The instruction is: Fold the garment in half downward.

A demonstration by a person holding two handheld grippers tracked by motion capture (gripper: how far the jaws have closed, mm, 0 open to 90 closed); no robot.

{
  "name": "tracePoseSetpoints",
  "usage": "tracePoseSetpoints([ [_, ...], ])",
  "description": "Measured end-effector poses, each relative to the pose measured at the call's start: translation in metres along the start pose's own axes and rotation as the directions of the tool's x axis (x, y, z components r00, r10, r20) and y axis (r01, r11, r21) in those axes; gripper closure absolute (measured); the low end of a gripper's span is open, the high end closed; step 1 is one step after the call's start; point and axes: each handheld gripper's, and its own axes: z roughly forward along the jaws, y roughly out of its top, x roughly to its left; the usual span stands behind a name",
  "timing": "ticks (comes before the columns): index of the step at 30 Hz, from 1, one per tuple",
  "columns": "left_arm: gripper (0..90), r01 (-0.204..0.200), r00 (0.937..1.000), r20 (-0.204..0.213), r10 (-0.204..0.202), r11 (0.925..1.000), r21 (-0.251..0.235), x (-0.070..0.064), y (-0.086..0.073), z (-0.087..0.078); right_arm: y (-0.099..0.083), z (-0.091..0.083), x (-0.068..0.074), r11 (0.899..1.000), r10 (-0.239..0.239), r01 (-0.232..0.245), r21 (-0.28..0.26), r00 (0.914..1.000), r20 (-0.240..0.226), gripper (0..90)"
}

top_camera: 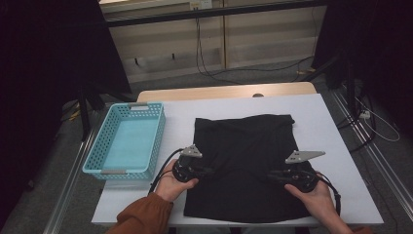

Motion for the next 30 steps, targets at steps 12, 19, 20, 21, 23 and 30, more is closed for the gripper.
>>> tracePoseSetpoints([
  [12, 86.8, -0.011, 0.9999, -0.008, 0.009, 0.9758, -0.218, -0.011, 0.022, -0.028, 0.022, -0.029, -0.002, 0.976, -0.043, 0.044, -0.215, 0.999, 0.011, 87.9],
  [19, 86.8, -0.031, 0.9995, -0.013, 0.029, 0.9674, -0.251, -0.023, 0.022, -0.032, 0.023, -0.049, -0.002, 0.963, -0.053, 0.055, -0.262, 0.9985, 0.015, 88.1],
  [20, 86.9, -0.036, 0.9993, -0.017, 0.033, 0.9666, -0.254, -0.025, 0.021, -0.031, 0.022, -0.052, -0.002, 0.963, -0.052, 0.055, -0.265, 0.9985, 0.018, 88.1],
  [21, 86.9, -0.037, 0.9993, -0.013, 0.034, 0.9673, -0.251, -0.026, 0.019, -0.031, 0.02, -0.054, -0.001, 0.963, -0.051, 0.054, -0.266, 0.9985, 0.019, 88.1],
  [23, 87.0, -0.041, 0.9991, -0.009, 0.04, 0.97, -0.239, -0.03, 0.014, -0.03, 0.015, -0.056, 0.0, 0.963, -0.05, 0.054, -0.265, 0.9985, 0.021, 88.2],
  [30, 87.0, -0.044, 0.999, -0.002, 0.045, 0.9707, -0.236, -0.038, 0.003, -0.036, 0.003, -0.061, 0.008, 0.967, -0.056, 0.057, -0.248, 0.9984, 0.009, 88.2],
])
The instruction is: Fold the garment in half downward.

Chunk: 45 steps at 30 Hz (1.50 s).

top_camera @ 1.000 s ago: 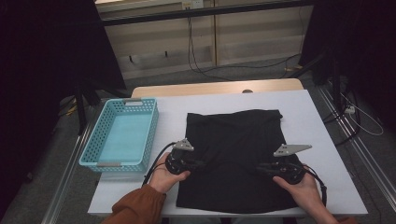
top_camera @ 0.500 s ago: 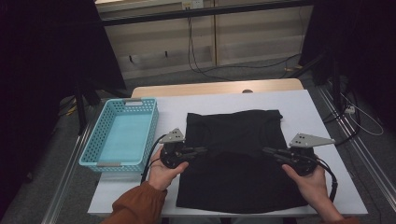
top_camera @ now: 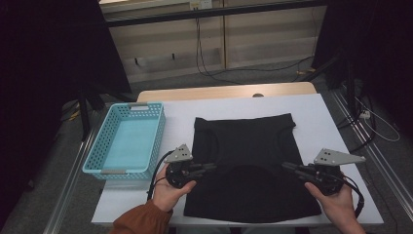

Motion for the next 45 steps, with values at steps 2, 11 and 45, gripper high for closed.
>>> tracePoseSetpoints([
  [2, 86.9, -0.019, 0.9998, -0.004, 0.019, 0.9998, 0.004, -0.003, -0.001, -0.002, -0.001, -0.001, 0.003, 1.0, -0.009, 0.009, 0.003, 0.9999, -0.004, 88.2],
  [11, 87.0, -0.027, 0.9996, 0.01, 0.027, 0.9996, 0.011, -0.013, -0.005, -0.006, -0.006, -0.013, 0.014, 1.0, -0.022, 0.022, -0.001, 0.9997, -0.007, 88.3],
  [45, 87.0, -0.067, 0.9967, 0.054, 0.061, 0.9889, 0.132, -0.045, -0.036, -0.015, -0.04, -0.036, 0.039, 0.994, -0.031, 0.035, 0.102, 0.9988, -0.039, 88.3],
])
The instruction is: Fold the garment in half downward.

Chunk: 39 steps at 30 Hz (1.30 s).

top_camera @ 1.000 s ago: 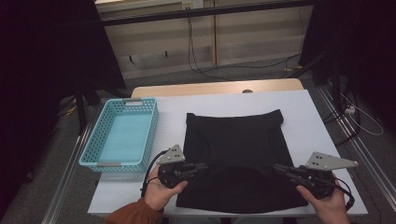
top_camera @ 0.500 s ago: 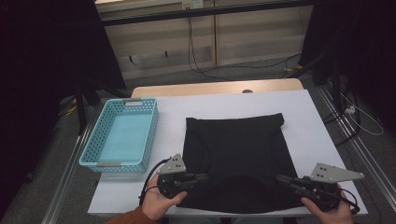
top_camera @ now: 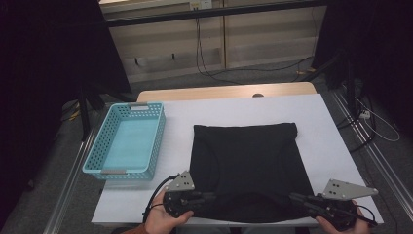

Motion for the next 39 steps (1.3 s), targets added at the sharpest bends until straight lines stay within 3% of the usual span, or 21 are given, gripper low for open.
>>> tracePoseSetpoints([
  [8, 85.5, 0.043, 0.999, 0.011, -0.044, 0.9963, 0.074, 0.006, -0.008, 0.01, -0.001, 0.005, 0.001, 0.999, -0.005, 0.005, 0.043, 1.0, -0.001, 87.9],
  [12, 81.8, 0.051, 0.9982, 0.027, -0.053, 0.996, 0.073, 0.006, -0.007, 0.009, -0.002, 0.006, 0.0, 0.998, 0.0, 0.001, 0.057, 1.0, -0.002, 83.7],
  [18, 69.7, 0.065, 0.9975, 0.024, -0.066, 0.997, 0.041, 0.01, -0.007, 0.004, -0.002, 0.008, 0.0, 0.998, 0.004, -0.005, 0.07, 0.9999, 0.011, 68.0],
  [28, 41.7, 0.084, 0.9931, -0.082, -0.084, 0.9964, 0.008, 0.026, -0.008, 0.002, 0.002, 0.017, -0.001, 0.998, -0.004, 0.001, 0.07, 0.9994, 0.034, 52.2],
  [33, 29.5, 0.061, 0.9902, -0.125, -0.063, 0.998, -0.02, 0.031, -0.007, 0.001, 0.008, 0.026, 0.001, 0.999, -0.011, 0.009, 0.05, 0.9994, 0.033, 44.2],
  [36, 23.4, 0.035, 0.986, -0.162, -0.039, 0.999, -0.029, 0.034, -0.005, 0.0, 0.011, 0.032, 0.004, 0.999, -0.017, 0.016, 0.037, 0.9997, 0.018, 41.8],
  [39, 19.1, 0.032, 0.9816, -0.187, -0.04, 0.9985, -0.046, 0.038, -0.005, -0.001, 0.015, 0.041, 0.009, 0.999, -0.039, 0.039, 0.031, 0.9992, 0.008, 39.7],
])
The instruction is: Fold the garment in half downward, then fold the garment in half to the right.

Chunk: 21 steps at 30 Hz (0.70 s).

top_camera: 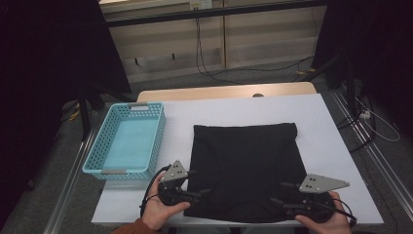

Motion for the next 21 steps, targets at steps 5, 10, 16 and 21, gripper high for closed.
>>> tracePoseSetpoints([
  [5, 14.4, -0.006, 0.9993, -0.036, 0.005, 0.9999, -0.013, 0.004, 0.0, -0.001, 0.008, 0.017, 0.01, 1.0, -0.023, 0.023, 0.002, 0.999, -0.037, 38.7],
  [10, 12.0, 0.003, 0.9981, -0.061, -0.005, 0.9994, -0.036, 0.009, 0.0, -0.002, 0.011, 0.03, 0.016, 1.0, -0.018, 0.017, -0.006, 0.9976, -0.067, 38.4],
  [16, 9.9, -0.003, 0.9964, -0.084, 0.0, 0.9993, -0.037, 0.011, 0.0, -0.002, 0.015, 0.044, 0.028, 0.999, -0.039, 0.04, 0.008, 0.9947, -0.095, 37.3],
  [21, 9.9, 0.02, 0.997, -0.074, -0.023, 0.9986, -0.049, 0.015, 0.001, 0.001, 0.022, 0.056, 0.034, 0.999, -0.05, 0.051, 0.009, 0.9908, -0.126, 37.2],
])
